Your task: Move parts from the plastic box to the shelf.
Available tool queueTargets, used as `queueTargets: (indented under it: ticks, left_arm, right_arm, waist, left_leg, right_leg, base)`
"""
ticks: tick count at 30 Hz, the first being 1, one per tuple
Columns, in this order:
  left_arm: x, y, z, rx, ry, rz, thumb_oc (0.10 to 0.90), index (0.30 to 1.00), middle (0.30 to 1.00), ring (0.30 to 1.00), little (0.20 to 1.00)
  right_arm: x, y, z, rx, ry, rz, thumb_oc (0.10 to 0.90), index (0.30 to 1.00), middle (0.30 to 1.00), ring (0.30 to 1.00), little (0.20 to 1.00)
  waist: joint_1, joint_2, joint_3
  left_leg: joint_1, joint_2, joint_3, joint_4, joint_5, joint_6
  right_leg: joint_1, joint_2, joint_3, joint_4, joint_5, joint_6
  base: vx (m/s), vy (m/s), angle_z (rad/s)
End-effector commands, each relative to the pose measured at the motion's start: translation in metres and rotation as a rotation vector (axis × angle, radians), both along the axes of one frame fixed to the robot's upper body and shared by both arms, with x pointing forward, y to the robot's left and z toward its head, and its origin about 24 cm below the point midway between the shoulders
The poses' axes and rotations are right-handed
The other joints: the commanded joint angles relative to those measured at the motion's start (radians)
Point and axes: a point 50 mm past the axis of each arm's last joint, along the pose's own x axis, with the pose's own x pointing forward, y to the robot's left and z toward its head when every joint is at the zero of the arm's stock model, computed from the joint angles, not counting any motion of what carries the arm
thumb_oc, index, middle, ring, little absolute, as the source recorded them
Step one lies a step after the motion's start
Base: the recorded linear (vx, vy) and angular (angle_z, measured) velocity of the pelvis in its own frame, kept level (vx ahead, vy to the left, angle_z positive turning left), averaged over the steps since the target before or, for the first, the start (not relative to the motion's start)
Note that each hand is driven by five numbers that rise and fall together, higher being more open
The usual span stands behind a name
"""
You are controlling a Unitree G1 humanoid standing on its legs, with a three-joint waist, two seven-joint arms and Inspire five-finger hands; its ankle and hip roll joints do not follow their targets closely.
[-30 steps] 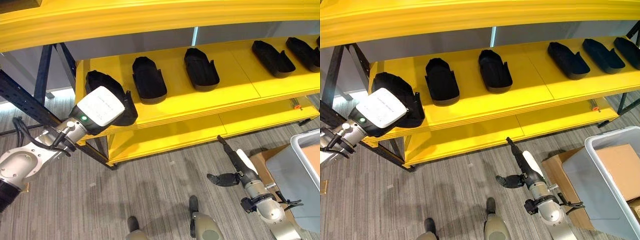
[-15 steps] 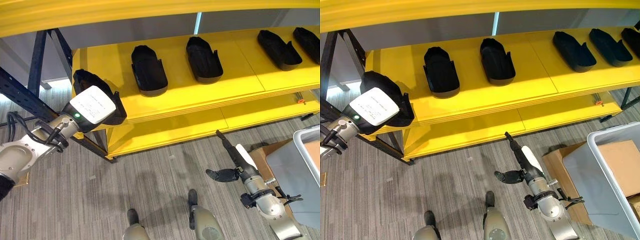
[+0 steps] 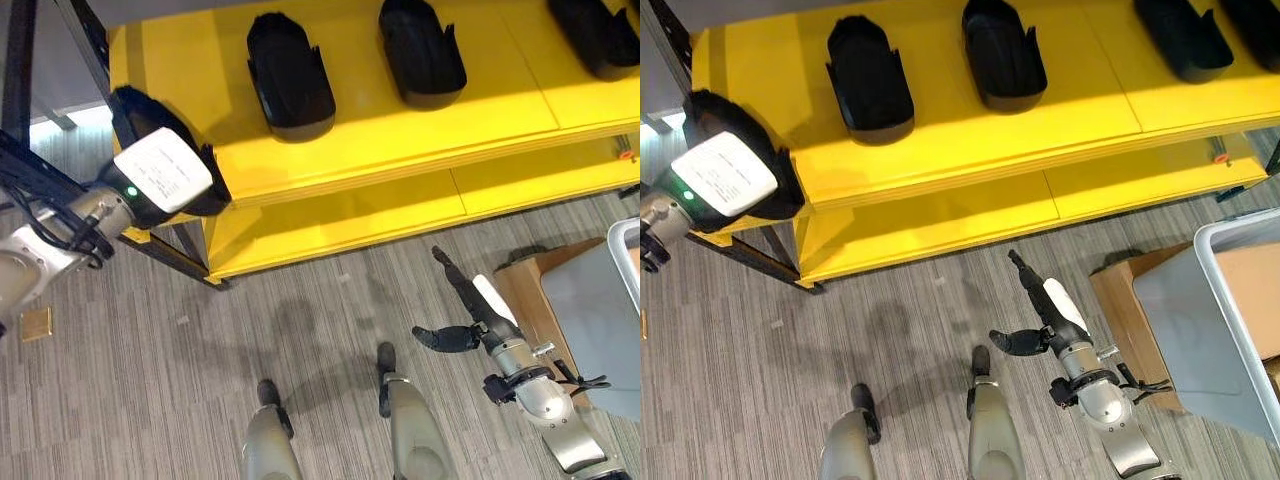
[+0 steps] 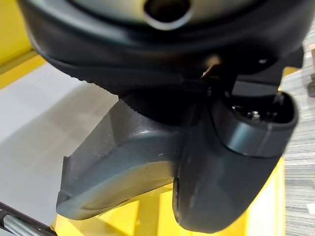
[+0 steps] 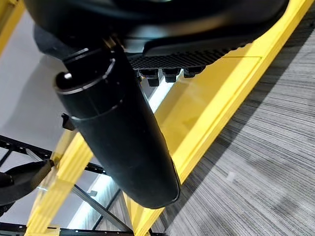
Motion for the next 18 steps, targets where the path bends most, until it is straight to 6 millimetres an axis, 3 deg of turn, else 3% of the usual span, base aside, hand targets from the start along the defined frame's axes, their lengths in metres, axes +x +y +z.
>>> queueTargets:
  ticks: [1, 18]
  left_arm:
    - [-0.0117, 0.0126, 0.0502, 0.067, -0.214, 0.042, 0.4, 0.3, 0.3, 0.3, 0.3]
    - [-0.0079, 0.019, 0.0602, 0.112, -0.231, 0.09, 0.4, 0.3, 0.3, 0.3, 0.3]
  right_arm:
    - [0.0045, -0.001, 0.0527, 0.044, -0.263, 0.05, 0.9, 1.0, 1.0, 1.0, 1.0]
    - [0.0043, -0.0033, 0.0528, 0.023, -0.261, 0.042, 0.9, 1.0, 1.0, 1.0, 1.0]
  waist:
    - [-0.019, 0.012, -0.097]
    - [-0.022, 0.021, -0.111]
  left_leg:
    - [-0.025, -0.002, -0.013, 0.02, -0.001, 0.039]
    - [-0.04, -0.012, -0.01, 0.035, -0.02, 0.044]
  right_leg:
    - [0.041, -0.057, 0.005, 0.108, -0.16, 0.055]
    - [0.037, -0.062, 0.014, 0.099, -0.158, 0.059]
  base:
    - [0.03, 0.015, -0.01]
    - [0.03, 0.016, -0.02]
